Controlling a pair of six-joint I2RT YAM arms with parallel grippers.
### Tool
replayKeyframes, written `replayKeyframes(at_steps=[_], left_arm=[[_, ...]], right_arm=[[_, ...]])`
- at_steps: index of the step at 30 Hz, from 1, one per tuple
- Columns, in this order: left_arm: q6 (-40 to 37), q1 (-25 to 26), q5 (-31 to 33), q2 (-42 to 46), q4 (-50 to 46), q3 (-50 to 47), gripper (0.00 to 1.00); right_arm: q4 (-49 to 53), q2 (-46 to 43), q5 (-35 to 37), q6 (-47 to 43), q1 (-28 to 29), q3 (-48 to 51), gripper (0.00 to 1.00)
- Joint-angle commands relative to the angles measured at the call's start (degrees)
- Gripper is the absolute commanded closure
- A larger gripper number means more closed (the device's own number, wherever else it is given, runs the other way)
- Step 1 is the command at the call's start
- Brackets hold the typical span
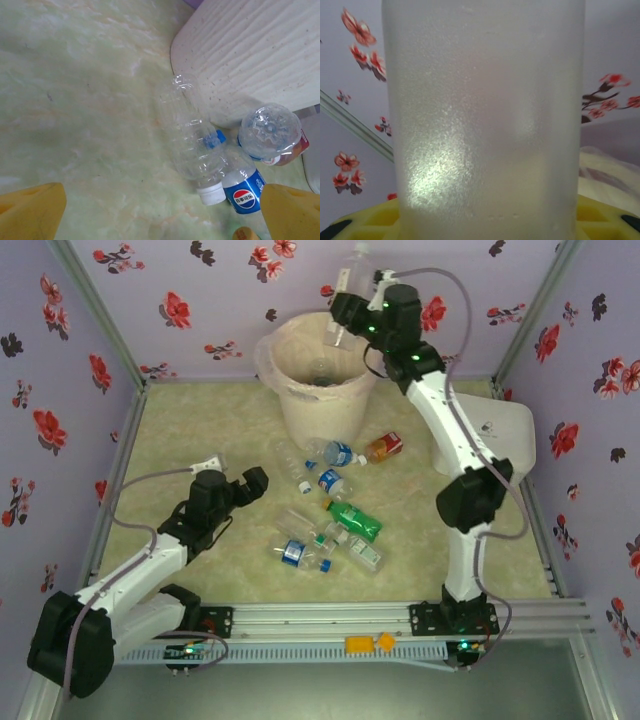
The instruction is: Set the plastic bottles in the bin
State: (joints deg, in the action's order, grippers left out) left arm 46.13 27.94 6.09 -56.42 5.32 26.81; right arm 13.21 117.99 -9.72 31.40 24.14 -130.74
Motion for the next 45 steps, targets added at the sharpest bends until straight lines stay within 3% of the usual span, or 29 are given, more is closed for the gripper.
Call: replayKeyframes(at_steps=[1,7,15,22,28,35,40,45], left_arm=[[-0.5,-0.4,-2.0,1.7,-0.7,-1.0,0.00],[0.1,-0.4,-2.5,4.0,-1.7,-2.5,0.00],[0.0,-0.3,-3.2,4.2,-2.0,-2.8,0.00],[0.8,-0.3,-4.4,2.8,-1.4,-1.1,0.00],[-0.1,0.7,-8.2,0.5,-5.3,3.2,0.00],[0.1,7.4,-8.2,-0.9,-21.4,10.3,0.00],[8.9,15.0,-6.6,-0.8,-29.3,11.6,0.00],[23.3,24.8,-1.2,0.1,-38.9,13.1,0.00]], right_arm=[[5.5,5.1,-1.3,-2.7,2.6,-6.9,0.55],[5.8,9.9,-0.3,-1.7,3.2,-8.0,0.49],[8.1,8.5,-0.1,-4.2,3.2,-10.7,0.01],[11.5,-0.2,0.1,-9.0,3.2,-7.8,0.00],[8.1,-15.9,0.9,-11.9,3.2,13.0,0.00],[4.8,-36.6,9.3,-14.9,3.1,41.6,0.00],[2.4,-47.3,13.9,-13.0,3.0,59.5,0.00],[1.6,-52.5,18.2,-9.7,3.0,72.0,0.00]])
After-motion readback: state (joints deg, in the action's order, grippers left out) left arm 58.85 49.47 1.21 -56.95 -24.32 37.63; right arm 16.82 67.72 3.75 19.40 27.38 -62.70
